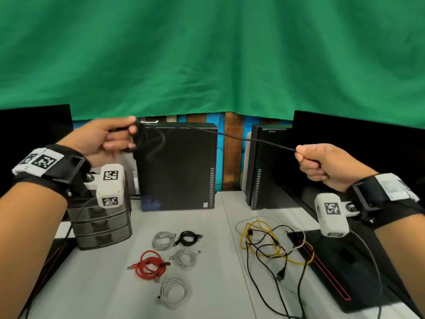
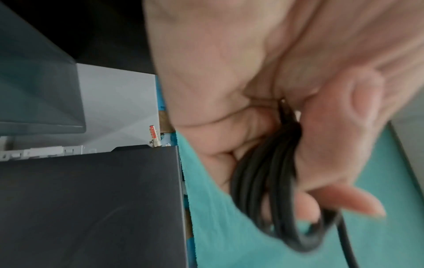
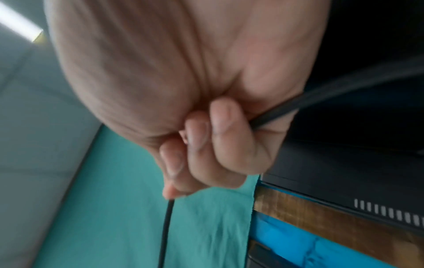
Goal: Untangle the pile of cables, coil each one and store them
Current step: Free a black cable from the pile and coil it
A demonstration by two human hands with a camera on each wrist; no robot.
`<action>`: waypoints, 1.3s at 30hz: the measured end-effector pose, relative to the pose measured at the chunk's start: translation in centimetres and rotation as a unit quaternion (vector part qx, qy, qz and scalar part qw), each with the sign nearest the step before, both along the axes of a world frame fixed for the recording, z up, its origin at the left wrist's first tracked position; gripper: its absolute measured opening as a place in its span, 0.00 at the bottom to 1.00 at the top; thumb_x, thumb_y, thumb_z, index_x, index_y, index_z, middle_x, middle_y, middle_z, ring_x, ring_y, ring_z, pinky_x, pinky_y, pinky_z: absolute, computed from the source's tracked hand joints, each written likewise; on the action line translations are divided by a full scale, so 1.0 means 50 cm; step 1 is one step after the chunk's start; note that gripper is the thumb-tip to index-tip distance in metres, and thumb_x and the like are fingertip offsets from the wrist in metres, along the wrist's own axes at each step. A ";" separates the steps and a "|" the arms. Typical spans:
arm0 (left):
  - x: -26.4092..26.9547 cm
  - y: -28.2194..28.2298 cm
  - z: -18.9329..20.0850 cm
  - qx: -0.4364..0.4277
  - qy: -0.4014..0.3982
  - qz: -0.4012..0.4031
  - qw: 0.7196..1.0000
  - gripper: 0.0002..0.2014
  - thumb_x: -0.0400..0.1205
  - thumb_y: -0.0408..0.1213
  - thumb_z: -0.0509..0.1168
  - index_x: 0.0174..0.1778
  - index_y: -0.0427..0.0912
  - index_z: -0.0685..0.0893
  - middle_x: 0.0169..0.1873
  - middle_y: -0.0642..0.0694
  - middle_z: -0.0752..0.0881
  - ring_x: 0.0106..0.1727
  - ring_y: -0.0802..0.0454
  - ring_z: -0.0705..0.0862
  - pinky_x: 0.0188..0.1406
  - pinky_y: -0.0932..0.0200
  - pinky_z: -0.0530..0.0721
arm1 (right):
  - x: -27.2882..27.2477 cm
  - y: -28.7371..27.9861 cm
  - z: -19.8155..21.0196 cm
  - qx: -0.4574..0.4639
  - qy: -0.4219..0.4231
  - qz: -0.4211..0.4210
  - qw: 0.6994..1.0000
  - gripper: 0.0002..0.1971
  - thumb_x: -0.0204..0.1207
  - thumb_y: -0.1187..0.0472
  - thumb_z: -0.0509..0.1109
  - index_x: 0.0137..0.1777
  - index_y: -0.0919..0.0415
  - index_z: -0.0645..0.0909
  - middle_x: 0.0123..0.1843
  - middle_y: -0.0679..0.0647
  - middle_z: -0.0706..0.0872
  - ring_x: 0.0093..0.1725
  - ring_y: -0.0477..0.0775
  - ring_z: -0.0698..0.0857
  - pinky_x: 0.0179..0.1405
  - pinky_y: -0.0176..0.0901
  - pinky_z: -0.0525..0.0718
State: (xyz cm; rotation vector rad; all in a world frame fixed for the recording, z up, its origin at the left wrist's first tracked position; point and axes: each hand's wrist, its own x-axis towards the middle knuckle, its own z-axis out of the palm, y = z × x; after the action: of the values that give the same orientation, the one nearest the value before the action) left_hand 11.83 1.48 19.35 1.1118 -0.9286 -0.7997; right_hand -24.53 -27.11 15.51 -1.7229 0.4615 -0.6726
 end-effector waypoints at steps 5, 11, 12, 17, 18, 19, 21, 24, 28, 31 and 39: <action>0.060 0.006 0.001 -0.149 0.156 0.080 0.973 0.18 0.89 0.42 0.56 0.33 0.44 0.78 0.13 0.53 0.61 0.15 0.57 0.63 0.41 0.71 0.75 | -0.015 -0.029 -0.009 0.147 -0.131 -0.050 0.979 0.19 0.91 0.51 0.53 0.37 0.55 0.70 0.21 0.43 0.62 0.16 0.41 0.59 0.11 0.31 0.56; 0.059 -0.003 0.010 -0.169 0.194 0.143 0.956 0.14 0.87 0.42 0.60 0.35 0.44 0.78 0.15 0.55 0.63 0.18 0.58 0.65 0.39 0.70 0.79 | -0.011 -0.032 -0.031 0.002 -0.103 -0.178 0.979 0.11 0.84 0.60 0.70 0.39 0.56 0.77 0.27 0.50 0.70 0.19 0.42 0.63 0.13 0.31 0.60; 0.053 -0.007 0.015 -0.167 0.193 0.146 0.956 0.15 0.88 0.42 0.59 0.36 0.44 0.78 0.15 0.55 0.63 0.18 0.58 0.65 0.38 0.70 0.79 | -0.011 -0.029 -0.029 -0.016 -0.117 -0.184 0.976 0.11 0.82 0.62 0.72 0.38 0.57 0.78 0.28 0.51 0.73 0.19 0.42 0.65 0.14 0.31 0.62; 0.026 -0.025 0.040 -0.153 0.157 0.136 0.966 0.14 0.90 0.42 0.57 0.38 0.44 0.77 0.15 0.55 0.64 0.18 0.58 0.65 0.37 0.71 0.77 | -0.014 0.007 0.012 -0.065 -0.152 -0.149 0.975 0.15 0.55 0.55 0.86 0.35 0.55 0.82 0.27 0.48 0.80 0.22 0.41 0.72 0.17 0.30 0.66; 0.019 -0.028 0.043 -0.148 0.144 0.135 0.969 0.14 0.90 0.42 0.58 0.38 0.44 0.77 0.15 0.55 0.64 0.18 0.58 0.65 0.37 0.71 0.77 | -0.014 0.016 0.021 -0.079 -0.156 -0.139 0.975 0.17 0.49 0.52 0.88 0.32 0.53 0.83 0.28 0.50 0.82 0.23 0.42 0.74 0.17 0.30 0.67; 0.014 -0.031 0.045 -0.141 0.131 0.137 0.972 0.14 0.89 0.42 0.58 0.39 0.44 0.77 0.15 0.55 0.64 0.18 0.58 0.64 0.38 0.72 0.76 | -0.014 0.026 0.030 -0.093 -0.163 -0.127 0.974 0.16 0.47 0.51 0.88 0.30 0.53 0.84 0.30 0.51 0.83 0.24 0.42 0.75 0.17 0.30 0.67; 0.004 -0.036 0.048 -0.131 0.112 0.139 0.975 0.13 0.89 0.42 0.59 0.39 0.44 0.78 0.15 0.55 0.64 0.18 0.58 0.65 0.38 0.71 0.77 | -0.013 0.044 0.046 -0.106 -0.188 -0.100 0.971 0.11 0.51 0.55 0.86 0.28 0.53 0.85 0.28 0.51 0.83 0.23 0.44 0.75 0.17 0.32 0.69; -0.010 -0.040 0.047 -0.118 0.100 0.135 0.979 0.14 0.89 0.43 0.59 0.39 0.44 0.79 0.15 0.55 0.64 0.19 0.58 0.65 0.39 0.69 0.79 | -0.005 0.062 0.062 -0.113 -0.214 -0.093 0.966 0.07 0.58 0.55 0.83 0.30 0.54 0.88 0.29 0.52 0.87 0.25 0.47 0.80 0.20 0.34 0.79; -0.030 -0.047 0.046 -0.109 0.088 0.134 0.981 0.15 0.90 0.43 0.58 0.38 0.44 0.78 0.14 0.55 0.64 0.18 0.58 0.66 0.38 0.69 0.79 | 0.014 0.046 0.049 -0.056 -0.213 -0.150 0.964 0.08 0.73 0.56 0.78 0.37 0.59 0.85 0.32 0.52 0.88 0.29 0.46 0.84 0.25 0.35 0.84; -0.037 -0.052 0.045 -0.104 0.084 0.138 0.981 0.15 0.90 0.42 0.58 0.38 0.43 0.78 0.13 0.55 0.64 0.18 0.58 0.66 0.39 0.69 0.79 | 0.035 0.030 0.011 -0.020 -0.130 -0.162 0.978 0.10 0.84 0.58 0.70 0.43 0.61 0.85 0.31 0.51 0.87 0.28 0.45 0.82 0.23 0.33 0.79; -0.036 -0.042 0.056 -0.066 0.021 0.072 0.995 0.12 0.86 0.41 0.61 0.37 0.42 0.76 0.13 0.55 0.62 0.14 0.57 0.62 0.40 0.68 0.76 | 0.027 0.068 -0.043 -0.053 0.087 0.110 0.989 0.09 0.77 0.60 0.74 0.39 0.64 0.86 0.23 0.50 0.71 0.21 0.44 0.63 0.17 0.30 0.61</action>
State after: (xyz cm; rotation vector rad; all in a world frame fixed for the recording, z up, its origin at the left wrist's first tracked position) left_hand 10.05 -0.63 22.14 1.0301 -0.8446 -0.6329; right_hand -23.17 -23.72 13.35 -1.9094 0.3544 -0.3965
